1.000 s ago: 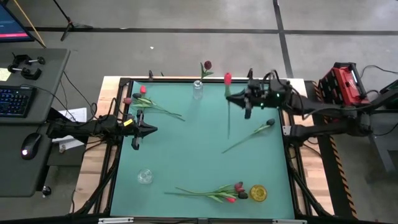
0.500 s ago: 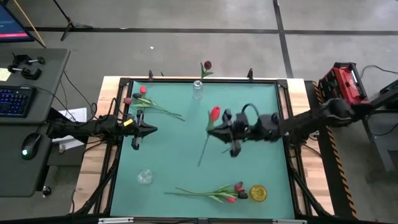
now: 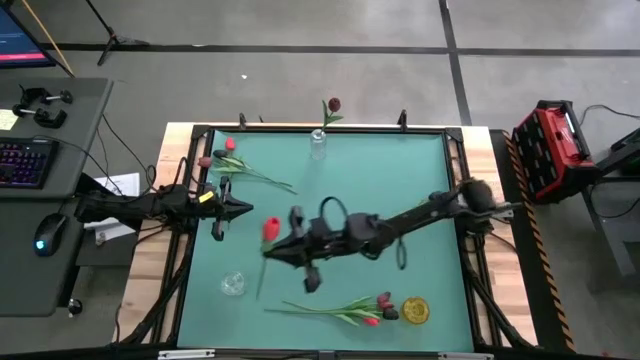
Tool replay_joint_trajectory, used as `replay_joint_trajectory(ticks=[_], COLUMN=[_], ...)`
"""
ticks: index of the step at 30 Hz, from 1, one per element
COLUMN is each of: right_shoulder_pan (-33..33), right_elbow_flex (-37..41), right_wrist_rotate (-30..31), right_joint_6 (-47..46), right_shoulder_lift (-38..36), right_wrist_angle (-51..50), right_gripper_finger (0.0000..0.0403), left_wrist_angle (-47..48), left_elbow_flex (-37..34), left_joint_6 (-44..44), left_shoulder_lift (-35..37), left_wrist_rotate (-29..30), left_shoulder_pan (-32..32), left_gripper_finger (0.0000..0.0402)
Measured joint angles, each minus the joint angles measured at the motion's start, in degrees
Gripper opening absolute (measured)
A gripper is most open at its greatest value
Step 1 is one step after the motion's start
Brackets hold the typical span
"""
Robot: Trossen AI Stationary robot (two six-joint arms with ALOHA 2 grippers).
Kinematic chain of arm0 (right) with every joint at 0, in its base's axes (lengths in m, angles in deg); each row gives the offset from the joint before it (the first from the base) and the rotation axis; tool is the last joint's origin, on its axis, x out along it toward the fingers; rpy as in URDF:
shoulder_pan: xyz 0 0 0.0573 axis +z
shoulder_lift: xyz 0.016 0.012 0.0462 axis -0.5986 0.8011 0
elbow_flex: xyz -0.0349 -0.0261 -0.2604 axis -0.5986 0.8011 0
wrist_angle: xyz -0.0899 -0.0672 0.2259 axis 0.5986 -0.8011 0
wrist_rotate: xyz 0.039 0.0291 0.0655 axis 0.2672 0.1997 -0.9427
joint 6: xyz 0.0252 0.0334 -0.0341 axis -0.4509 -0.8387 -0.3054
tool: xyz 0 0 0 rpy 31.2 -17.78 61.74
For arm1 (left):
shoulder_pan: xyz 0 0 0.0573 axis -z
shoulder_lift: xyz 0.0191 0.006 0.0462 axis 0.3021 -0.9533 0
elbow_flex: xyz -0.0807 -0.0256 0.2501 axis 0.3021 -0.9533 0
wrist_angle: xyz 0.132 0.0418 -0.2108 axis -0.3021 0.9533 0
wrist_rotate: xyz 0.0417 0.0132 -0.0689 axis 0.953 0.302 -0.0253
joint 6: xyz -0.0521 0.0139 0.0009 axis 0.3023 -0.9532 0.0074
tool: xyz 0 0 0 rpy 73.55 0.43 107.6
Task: Sort flowers into vase by color
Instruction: Put the top right pink flower into the bottom transparent vase
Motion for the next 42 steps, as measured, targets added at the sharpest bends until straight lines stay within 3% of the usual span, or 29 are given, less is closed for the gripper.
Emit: replay_joint_trajectory(ticks=[7, 13, 27, 42], right_shoulder_pan=[-1.18, -2.55, -5.94, -6.02], right_elbow_flex=[-17.16, -24.72, -25.51, -25.56], right_wrist_rotate=[-5.50, -8.41, -12.45, -15.38], right_joint_6=[3.67, 5.11, 9.17, 11.07], right_shoulder_lift=[11.76, 17.96, 20.27, 20.27], right_wrist_angle=[-5.66, -7.93, -9.03, -18.94], right_gripper_finger=[0.0000, 0.0000, 0.0000, 0.0000], left_wrist_angle=[-0.01, 0.01, 0.01, -0.01], left_elbow_flex=[-0.01, 0.01, -0.01, -0.01], left_joint_6=[0.00, 0.00, 0.00, 0.00], left_shoulder_lift=[0.00, -0.02, 0.00, 0.00], left_wrist_rotate=[0.00, 0.00, 0.00, 0.00], left_shoulder_pan=[0.01, 0.00, 0.00, 0.02], left_gripper_finger=[0.0000, 0.0000, 0.0000, 0.0000])
